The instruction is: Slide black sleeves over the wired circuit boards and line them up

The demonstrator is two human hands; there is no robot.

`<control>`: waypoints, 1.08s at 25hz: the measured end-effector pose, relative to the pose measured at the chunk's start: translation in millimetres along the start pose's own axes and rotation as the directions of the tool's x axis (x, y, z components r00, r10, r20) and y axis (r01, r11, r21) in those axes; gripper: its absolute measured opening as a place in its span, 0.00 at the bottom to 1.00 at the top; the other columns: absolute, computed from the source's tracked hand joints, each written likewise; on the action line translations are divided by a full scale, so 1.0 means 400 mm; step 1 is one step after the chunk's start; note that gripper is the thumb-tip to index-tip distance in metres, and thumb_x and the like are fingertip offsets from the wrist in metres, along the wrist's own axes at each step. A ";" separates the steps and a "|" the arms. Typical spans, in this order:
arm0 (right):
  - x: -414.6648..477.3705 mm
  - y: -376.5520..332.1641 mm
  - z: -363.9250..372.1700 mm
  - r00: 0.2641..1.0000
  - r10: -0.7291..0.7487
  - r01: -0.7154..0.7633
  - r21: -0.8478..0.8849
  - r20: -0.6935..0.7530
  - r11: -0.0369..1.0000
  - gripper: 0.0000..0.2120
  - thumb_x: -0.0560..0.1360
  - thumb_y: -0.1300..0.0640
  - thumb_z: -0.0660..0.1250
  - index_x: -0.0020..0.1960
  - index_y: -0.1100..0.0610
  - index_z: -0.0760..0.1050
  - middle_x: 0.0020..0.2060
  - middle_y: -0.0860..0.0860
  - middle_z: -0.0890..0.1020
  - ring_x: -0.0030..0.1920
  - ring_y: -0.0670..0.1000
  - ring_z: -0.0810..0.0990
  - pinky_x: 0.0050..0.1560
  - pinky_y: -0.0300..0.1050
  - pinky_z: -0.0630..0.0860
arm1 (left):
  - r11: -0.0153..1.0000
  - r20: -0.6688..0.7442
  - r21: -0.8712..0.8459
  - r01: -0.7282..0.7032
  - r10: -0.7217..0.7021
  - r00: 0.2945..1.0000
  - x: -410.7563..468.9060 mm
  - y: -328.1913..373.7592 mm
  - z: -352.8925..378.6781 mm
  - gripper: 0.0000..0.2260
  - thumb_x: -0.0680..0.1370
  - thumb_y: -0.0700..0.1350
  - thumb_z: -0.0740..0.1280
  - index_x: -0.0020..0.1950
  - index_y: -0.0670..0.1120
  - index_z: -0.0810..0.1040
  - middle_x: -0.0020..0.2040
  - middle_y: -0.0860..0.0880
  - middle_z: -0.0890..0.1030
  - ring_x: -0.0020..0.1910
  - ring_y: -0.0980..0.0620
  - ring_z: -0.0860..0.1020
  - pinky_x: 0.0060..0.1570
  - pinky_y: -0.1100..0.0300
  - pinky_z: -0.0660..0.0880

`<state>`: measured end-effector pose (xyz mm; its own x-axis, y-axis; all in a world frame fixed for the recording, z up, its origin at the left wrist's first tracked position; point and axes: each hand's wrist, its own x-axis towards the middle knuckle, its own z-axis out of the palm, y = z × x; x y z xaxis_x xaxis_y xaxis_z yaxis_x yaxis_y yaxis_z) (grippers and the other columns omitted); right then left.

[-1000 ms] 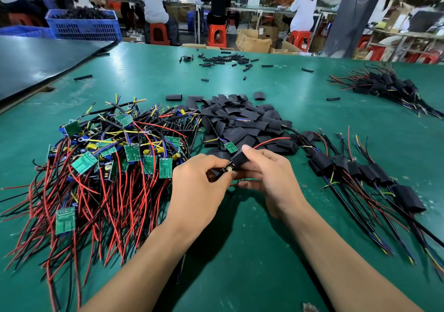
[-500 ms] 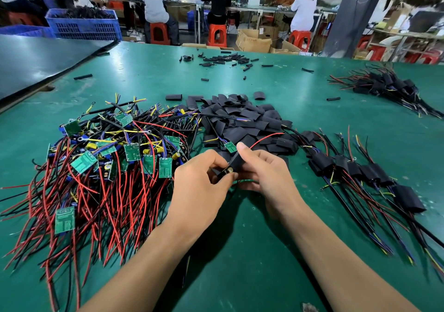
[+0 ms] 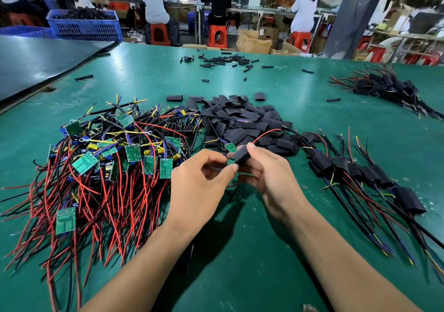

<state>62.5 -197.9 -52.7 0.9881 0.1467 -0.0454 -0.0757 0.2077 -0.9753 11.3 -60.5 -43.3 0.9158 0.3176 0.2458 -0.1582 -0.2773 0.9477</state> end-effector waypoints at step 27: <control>-0.007 -0.008 0.010 0.996 -0.012 0.015 -0.039 0.089 0.999 0.16 0.83 0.49 0.61 0.53 0.58 0.82 0.50 0.58 0.87 0.49 0.55 0.85 0.51 0.49 0.77 | 0.879 0.116 -0.383 0.284 -0.259 0.959 0.019 -0.005 -0.004 0.06 0.75 0.42 0.74 0.46 0.39 0.82 0.36 0.46 0.85 0.28 0.50 0.80 0.29 0.61 0.76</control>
<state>59.4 -195.1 -48.5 0.9731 0.2301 -0.0146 -0.0555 0.1722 -0.9835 17.9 -56.1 -42.9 0.9619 0.2714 -0.0337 -0.0201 0.1933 0.9809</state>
